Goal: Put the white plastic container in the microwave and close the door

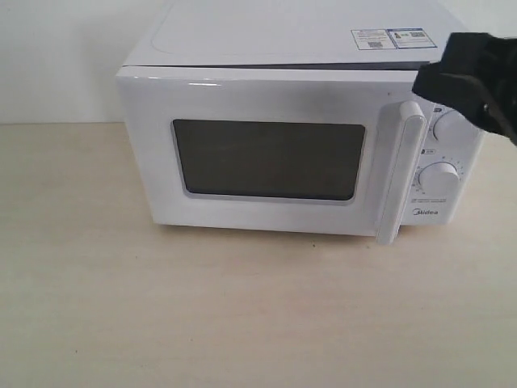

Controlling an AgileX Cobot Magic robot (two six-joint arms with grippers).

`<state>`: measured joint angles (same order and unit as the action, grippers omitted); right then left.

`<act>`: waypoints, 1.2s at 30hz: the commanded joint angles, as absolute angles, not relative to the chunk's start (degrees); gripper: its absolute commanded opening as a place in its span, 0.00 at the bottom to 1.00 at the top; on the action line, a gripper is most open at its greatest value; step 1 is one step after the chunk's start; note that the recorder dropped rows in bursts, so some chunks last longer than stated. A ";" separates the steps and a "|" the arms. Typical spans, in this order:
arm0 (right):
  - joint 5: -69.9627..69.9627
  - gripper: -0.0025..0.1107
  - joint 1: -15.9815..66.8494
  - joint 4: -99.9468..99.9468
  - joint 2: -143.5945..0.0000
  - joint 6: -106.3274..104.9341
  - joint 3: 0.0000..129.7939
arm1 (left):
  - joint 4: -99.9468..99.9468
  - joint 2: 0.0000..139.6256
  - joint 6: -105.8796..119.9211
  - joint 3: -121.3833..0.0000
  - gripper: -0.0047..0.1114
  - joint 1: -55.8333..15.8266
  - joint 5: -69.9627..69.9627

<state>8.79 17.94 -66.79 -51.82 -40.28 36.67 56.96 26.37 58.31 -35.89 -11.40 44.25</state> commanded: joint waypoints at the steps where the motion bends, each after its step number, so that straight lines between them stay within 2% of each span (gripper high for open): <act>1: -14.78 0.02 33.52 -66.66 -52.16 -41.46 33.32 | 57.55 26.23 57.78 -35.63 0.07 -11.29 43.29; 6: -38.09 0.02 47.08 -64.75 -56.79 -38.93 29.07 | 57.55 26.23 57.78 -35.63 0.07 -11.29 43.29; 10: -44.06 0.02 51.27 -59.30 -65.14 -35.25 28.65 | 57.55 26.23 57.78 -35.63 0.07 -11.29 43.29; 14: -55.04 0.02 51.37 -57.78 -76.77 -26.67 28.65 | 56.92 26.23 57.78 -35.63 0.07 -11.29 43.29; 20: -66.87 0.02 51.10 -57.13 -85.10 -20.68 28.65 | 57.16 26.23 57.78 -35.63 0.07 -11.29 43.39; 28: -68.65 0.02 43.91 -50.67 -88.70 -15.46 28.86 | 57.16 26.23 57.78 -35.63 0.07 -11.29 43.39; 36: -66.08 0.02 42.19 -47.55 -88.70 -15.31 31.20 | 57.62 26.23 57.78 -35.63 0.07 -11.29 43.28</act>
